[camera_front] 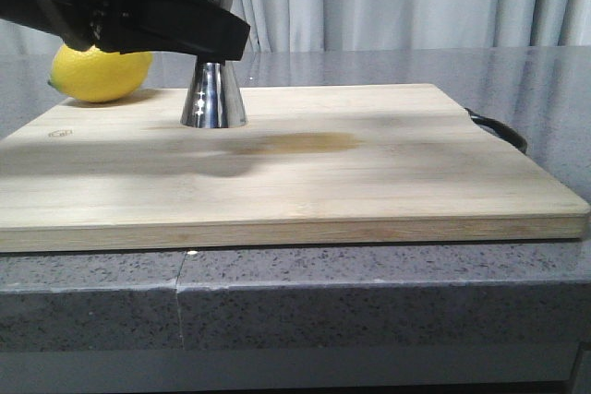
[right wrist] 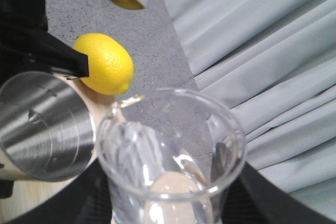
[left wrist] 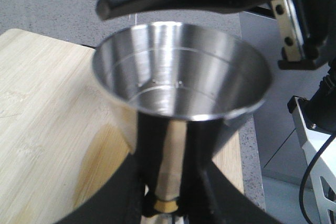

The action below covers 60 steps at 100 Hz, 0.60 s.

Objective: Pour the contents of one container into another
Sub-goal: 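Tilt the beaker with the right gripper, pouring liquid into the held jigger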

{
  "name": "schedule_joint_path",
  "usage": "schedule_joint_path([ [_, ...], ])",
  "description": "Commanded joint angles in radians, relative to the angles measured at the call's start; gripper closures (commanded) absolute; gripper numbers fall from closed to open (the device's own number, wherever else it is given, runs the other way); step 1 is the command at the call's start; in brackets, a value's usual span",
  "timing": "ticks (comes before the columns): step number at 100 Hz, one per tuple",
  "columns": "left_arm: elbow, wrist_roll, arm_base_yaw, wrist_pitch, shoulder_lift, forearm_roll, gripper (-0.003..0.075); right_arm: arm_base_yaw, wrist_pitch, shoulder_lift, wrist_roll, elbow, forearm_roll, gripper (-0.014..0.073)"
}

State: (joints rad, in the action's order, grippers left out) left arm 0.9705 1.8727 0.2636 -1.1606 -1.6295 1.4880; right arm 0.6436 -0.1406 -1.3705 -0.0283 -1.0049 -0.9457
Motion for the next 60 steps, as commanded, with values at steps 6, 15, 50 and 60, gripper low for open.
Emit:
schedule_joint_path([
  [6,0.03,-0.015,0.009,-0.066,0.034,0.063,0.074,0.002,-0.061,0.039,-0.003,-0.037,-0.027,0.0413],
  [15,0.03,-0.015,0.009,-0.068,0.034,0.061,0.074,0.002,-0.061,0.039,-0.003,-0.037,-0.057,0.0413],
  [50,0.03,-0.016,0.009,-0.083,0.034,0.055,0.074,0.002,-0.059,0.039,-0.003,-0.037,-0.134,0.0413],
  [60,0.03,-0.019,0.009,-0.084,0.034,0.055,0.074,0.002,-0.058,0.039,-0.003,-0.037,-0.154,0.0413],
])
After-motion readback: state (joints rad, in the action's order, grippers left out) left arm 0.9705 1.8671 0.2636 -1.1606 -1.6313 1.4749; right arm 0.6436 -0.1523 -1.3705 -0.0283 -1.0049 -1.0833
